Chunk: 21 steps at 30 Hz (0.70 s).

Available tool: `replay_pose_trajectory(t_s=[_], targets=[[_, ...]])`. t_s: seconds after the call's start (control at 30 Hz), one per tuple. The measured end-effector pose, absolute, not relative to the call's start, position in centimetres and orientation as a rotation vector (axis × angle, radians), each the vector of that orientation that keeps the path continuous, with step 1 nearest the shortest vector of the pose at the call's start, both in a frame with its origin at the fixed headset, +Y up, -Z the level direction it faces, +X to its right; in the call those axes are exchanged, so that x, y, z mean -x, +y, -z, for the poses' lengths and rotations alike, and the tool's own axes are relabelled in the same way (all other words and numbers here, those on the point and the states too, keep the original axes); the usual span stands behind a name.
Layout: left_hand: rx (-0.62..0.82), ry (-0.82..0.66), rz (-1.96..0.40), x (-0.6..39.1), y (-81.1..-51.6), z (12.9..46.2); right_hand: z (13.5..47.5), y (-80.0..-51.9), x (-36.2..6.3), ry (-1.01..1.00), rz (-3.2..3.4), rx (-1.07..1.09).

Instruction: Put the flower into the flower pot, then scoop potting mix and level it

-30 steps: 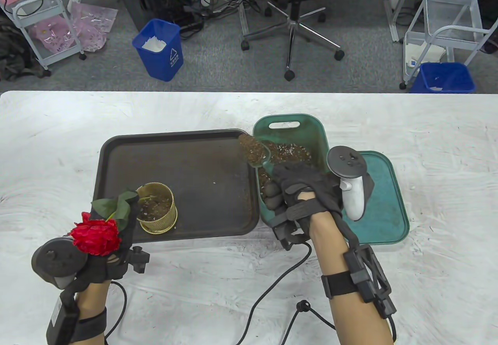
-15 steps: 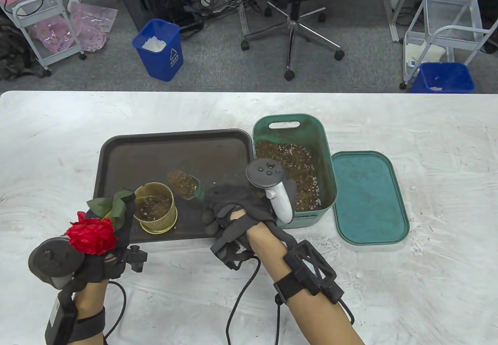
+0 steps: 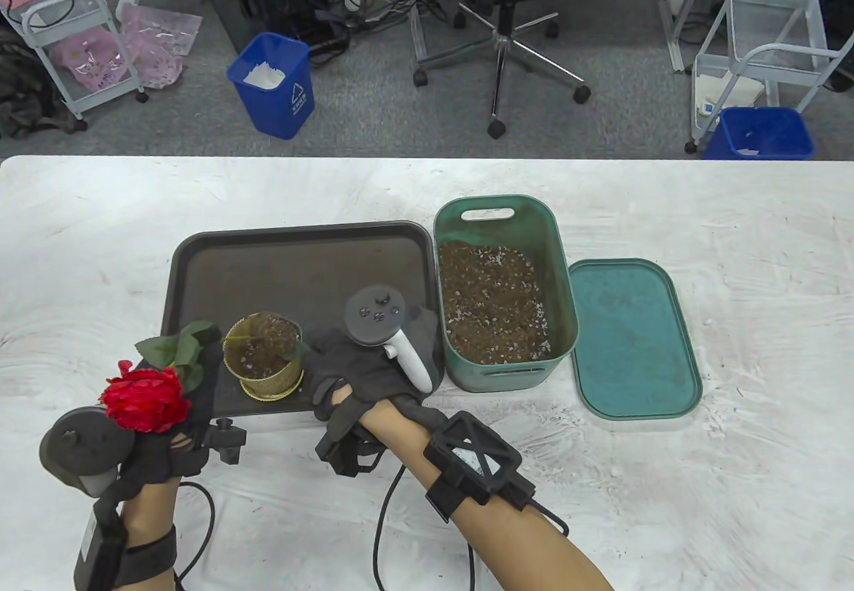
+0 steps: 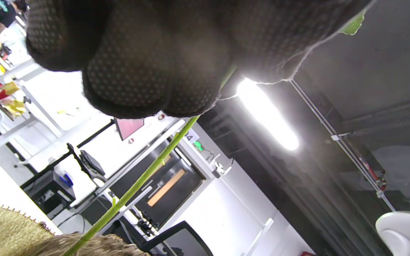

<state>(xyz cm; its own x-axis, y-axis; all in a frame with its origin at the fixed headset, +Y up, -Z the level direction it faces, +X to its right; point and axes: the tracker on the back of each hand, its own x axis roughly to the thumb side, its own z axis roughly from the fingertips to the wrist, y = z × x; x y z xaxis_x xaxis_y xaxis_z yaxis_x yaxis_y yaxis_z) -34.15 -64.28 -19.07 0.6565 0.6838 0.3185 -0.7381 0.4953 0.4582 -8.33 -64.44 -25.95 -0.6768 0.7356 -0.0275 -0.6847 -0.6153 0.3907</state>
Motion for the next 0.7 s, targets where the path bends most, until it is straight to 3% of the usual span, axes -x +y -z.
replay_pose_trajectory(t_s=[0.27, 0.47, 0.7], targets=[[-0.602, -0.098, -0.868, 34.1, -64.3, 19.1, 24.4, -63.6, 10.5, 0.309, -2.555, -0.311], [-0.598, -0.105, -0.869, 33.9, -64.3, 19.1, 22.8, -62.8, 11.7, 0.063, -2.780, -0.463], [-0.591, -0.111, -0.876, 33.7, -64.4, 19.1, 22.6, -60.2, 9.9, -0.060, -2.784, -0.435]])
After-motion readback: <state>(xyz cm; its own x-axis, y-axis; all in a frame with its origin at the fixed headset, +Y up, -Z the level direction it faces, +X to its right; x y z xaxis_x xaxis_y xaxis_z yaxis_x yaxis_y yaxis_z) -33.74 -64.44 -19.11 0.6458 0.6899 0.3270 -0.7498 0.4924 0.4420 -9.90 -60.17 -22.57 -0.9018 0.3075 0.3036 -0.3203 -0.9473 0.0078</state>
